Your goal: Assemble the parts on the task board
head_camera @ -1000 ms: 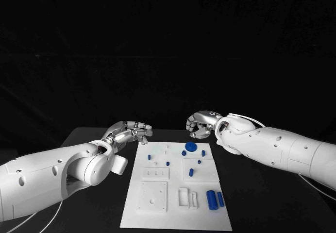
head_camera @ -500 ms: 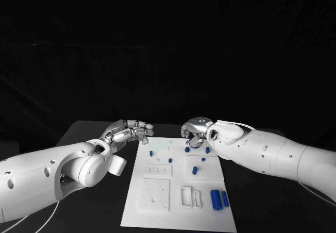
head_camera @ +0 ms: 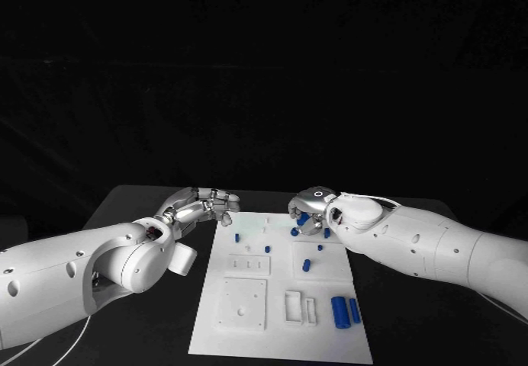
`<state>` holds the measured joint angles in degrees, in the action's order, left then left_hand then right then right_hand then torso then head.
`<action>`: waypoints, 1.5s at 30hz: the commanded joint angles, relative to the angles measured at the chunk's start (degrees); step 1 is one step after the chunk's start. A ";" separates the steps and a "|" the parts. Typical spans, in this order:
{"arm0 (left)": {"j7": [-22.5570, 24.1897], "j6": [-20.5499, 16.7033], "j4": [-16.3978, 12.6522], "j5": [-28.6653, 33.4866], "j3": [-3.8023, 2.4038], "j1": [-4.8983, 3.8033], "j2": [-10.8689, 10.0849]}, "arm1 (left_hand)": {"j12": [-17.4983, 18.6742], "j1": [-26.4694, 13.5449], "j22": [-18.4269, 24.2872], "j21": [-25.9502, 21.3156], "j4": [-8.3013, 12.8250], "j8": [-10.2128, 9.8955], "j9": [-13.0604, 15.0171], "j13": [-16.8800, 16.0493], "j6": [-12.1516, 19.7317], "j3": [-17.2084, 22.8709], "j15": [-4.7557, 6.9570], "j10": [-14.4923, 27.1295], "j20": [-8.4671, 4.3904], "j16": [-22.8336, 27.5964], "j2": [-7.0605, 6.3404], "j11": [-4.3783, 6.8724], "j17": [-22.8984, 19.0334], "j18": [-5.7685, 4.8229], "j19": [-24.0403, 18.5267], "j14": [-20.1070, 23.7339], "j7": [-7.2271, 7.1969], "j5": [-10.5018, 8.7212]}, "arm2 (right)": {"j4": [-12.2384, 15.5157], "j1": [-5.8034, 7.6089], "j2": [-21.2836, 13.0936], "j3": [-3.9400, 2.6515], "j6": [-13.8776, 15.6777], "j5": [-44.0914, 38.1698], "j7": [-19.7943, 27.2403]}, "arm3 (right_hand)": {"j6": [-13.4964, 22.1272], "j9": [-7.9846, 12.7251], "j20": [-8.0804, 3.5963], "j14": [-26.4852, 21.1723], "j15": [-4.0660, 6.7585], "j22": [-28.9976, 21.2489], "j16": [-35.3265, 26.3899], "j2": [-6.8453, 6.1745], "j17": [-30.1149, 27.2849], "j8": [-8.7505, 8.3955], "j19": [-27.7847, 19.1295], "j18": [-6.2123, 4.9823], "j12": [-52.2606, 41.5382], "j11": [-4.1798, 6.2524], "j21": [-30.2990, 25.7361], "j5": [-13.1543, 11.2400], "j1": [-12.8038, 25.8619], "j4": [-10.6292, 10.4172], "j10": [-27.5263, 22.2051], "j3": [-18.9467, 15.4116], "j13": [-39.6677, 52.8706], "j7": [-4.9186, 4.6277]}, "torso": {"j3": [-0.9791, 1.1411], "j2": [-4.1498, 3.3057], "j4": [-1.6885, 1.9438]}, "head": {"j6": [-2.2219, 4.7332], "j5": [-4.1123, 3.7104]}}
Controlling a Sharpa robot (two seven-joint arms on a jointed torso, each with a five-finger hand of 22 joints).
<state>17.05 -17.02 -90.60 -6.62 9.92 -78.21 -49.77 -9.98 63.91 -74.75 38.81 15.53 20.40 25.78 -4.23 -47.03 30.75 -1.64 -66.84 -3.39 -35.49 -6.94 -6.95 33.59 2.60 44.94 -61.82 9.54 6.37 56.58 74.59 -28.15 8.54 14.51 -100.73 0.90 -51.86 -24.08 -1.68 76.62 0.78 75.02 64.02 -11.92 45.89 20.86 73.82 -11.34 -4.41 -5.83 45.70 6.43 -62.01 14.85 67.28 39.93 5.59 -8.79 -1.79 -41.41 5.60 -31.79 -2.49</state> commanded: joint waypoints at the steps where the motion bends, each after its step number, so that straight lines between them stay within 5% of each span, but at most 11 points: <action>1: 0.12 0.85 -0.10 -0.24 -0.07 -0.12 0.02 | 0.37 -0.71 0.07 0.02 -0.10 -0.24 -0.07 0.07 -0.32 0.26 -0.03 0.29 -0.40 0.30 -0.01 -0.09 -0.08 0.65 -0.13 0.18 0.11 -0.36 | -0.27 -0.21 0.05 -0.01 -1.09 -1.92 -0.70 | -0.21 0.07 -0.97 -0.42 -0.19 1.20 0.31 -0.63 -0.10 -0.23 0.48 -3.66 0.33 -0.11 0.41 -0.32 -0.17 -0.40 0.12 0.02 -0.08 0.00 | -0.09 -0.25 0.30 | -0.07 -0.23; 10: 0.06 0.90 -0.11 -0.24 -0.07 -0.12 0.04 | 0.47 -0.97 0.11 0.03 -0.27 -0.31 -0.10 0.09 -0.28 0.27 -0.03 0.29 -0.44 0.32 -0.06 -0.11 -0.09 0.60 -0.16 0.18 0.14 -0.44 | -0.18 -0.54 0.38 -0.01 -0.81 -2.01 -0.62 | -0.22 0.07 -1.03 -0.47 -0.21 1.17 0.53 -0.58 -0.32 -0.32 0.44 -3.66 0.39 -0.15 0.55 -0.83 -0.36 -0.62 0.10 0.22 -0.12 0.02 | -0.21 -0.89 0.35 | -0.03 -0.14; 16: -0.08 0.91 0.17 -0.22 -0.07 -0.12 0.21 | 0.50 -1.08 0.12 0.04 -0.35 -0.34 -0.12 0.10 -0.27 0.28 -0.03 0.28 -0.45 0.32 -0.07 -0.11 -0.10 0.58 -0.16 0.18 0.15 -0.47 | -0.29 -0.67 0.36 0.00 -1.32 -2.90 -0.92 | -0.96 -0.07 -1.09 -0.62 0.12 1.17 1.01 -0.21 -0.85 -0.16 0.36 -3.66 -0.04 0.22 0.92 -2.95 -1.20 -0.84 1.28 1.24 0.22 0.20 | -0.41 -1.47 0.44 | 0.11 -0.24; 30: -0.27 1.01 0.65 0.00 -0.06 -0.11 0.41 | 0.55 -1.22 0.15 0.06 -0.46 -0.41 -0.15 0.10 -0.21 0.32 -0.01 0.25 -0.49 0.31 -0.05 -0.11 -0.10 0.56 -0.16 0.16 0.17 -0.49 | -0.29 -0.98 0.47 0.01 -1.79 -3.54 -0.98 | -2.68 -0.50 -1.14 -0.81 1.01 1.21 1.59 0.35 -1.66 0.40 0.31 -3.66 -0.98 1.14 1.64 -3.26 -1.47 -1.04 3.78 2.47 1.55 0.86 | -0.83 -2.47 0.38 | 0.26 -0.25; 45: -0.40 1.11 0.74 0.08 -0.06 -0.11 0.49 | 0.62 -1.37 0.17 0.09 -0.58 -0.49 -0.18 0.11 -0.13 0.36 0.00 0.23 -0.52 0.30 -0.03 -0.11 -0.10 0.54 -0.16 0.13 0.21 -0.49 | 0.54 -1.03 0.40 0.00 0.76 -4.07 -2.16 | -6.39 -2.45 -1.29 -1.24 2.79 1.42 2.38 2.84 -2.80 2.18 -0.09 -3.66 -2.77 2.96 6.36 -3.62 -1.95 -0.53 7.98 4.86 5.17 2.51 | -0.87 -2.93 0.26 | 0.60 -0.21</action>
<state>16.42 -16.84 -89.76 -6.59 9.93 -78.22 -49.43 -9.71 63.01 -74.65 38.81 15.21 20.14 25.69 -4.20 -47.02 31.06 -1.64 -66.84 -3.58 -35.49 -6.94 -6.94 33.56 2.56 44.74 -61.82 9.55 6.16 56.90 73.85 -27.76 8.36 14.81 -103.53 -0.43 -57.66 -25.94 -2.44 76.05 2.67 75.01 66.08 -10.00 43.14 22.61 73.84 -10.31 -6.72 -2.70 51.92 2.88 -63.73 14.38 74.33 44.53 10.26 -6.36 -2.64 -44.19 5.88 -31.28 -2.72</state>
